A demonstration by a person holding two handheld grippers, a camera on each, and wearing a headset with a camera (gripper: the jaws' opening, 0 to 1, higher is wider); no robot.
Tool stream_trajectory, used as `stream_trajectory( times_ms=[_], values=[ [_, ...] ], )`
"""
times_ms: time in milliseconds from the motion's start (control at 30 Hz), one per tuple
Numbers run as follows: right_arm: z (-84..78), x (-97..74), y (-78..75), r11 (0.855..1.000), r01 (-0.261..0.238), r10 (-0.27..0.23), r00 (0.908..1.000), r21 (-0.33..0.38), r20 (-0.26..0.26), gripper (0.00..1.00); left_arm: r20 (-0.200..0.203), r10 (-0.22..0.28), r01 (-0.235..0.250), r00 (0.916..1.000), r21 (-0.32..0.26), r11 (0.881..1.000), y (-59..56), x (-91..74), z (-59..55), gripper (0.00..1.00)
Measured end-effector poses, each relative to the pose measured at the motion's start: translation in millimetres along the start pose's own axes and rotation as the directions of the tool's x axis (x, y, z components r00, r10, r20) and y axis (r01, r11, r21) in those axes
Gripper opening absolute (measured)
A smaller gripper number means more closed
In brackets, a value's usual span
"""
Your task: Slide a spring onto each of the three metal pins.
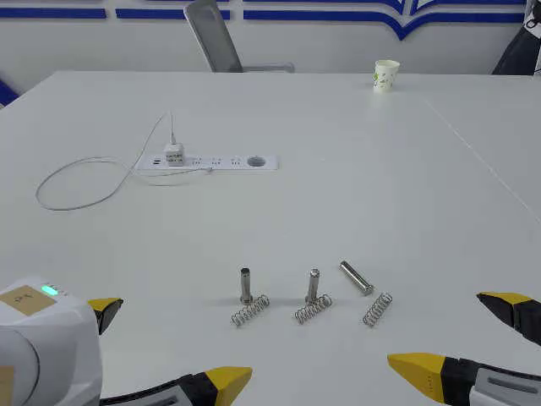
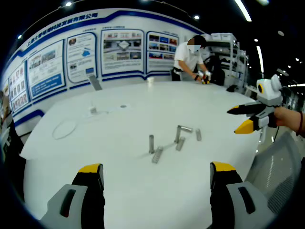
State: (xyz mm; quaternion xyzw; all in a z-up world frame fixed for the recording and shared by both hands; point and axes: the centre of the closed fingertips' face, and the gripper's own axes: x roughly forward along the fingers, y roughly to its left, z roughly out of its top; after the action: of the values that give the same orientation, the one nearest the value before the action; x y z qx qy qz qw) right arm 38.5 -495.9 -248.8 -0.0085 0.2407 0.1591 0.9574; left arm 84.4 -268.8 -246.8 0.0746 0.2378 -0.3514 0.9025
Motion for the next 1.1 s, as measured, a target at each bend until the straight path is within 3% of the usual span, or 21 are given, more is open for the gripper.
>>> stream_trajectory(
  times_ms=[1100],
  values=[
    [-3.5, -3.8, -6.1, 1.0, 0.016, -0.016, 0.9997, 0.011, -0.016, 0.79, 0.008, 0.001, -0.001, 1.0, 0.009, 1.0, -1.9, -1.1, 3.0, 0.94]
  ],
)
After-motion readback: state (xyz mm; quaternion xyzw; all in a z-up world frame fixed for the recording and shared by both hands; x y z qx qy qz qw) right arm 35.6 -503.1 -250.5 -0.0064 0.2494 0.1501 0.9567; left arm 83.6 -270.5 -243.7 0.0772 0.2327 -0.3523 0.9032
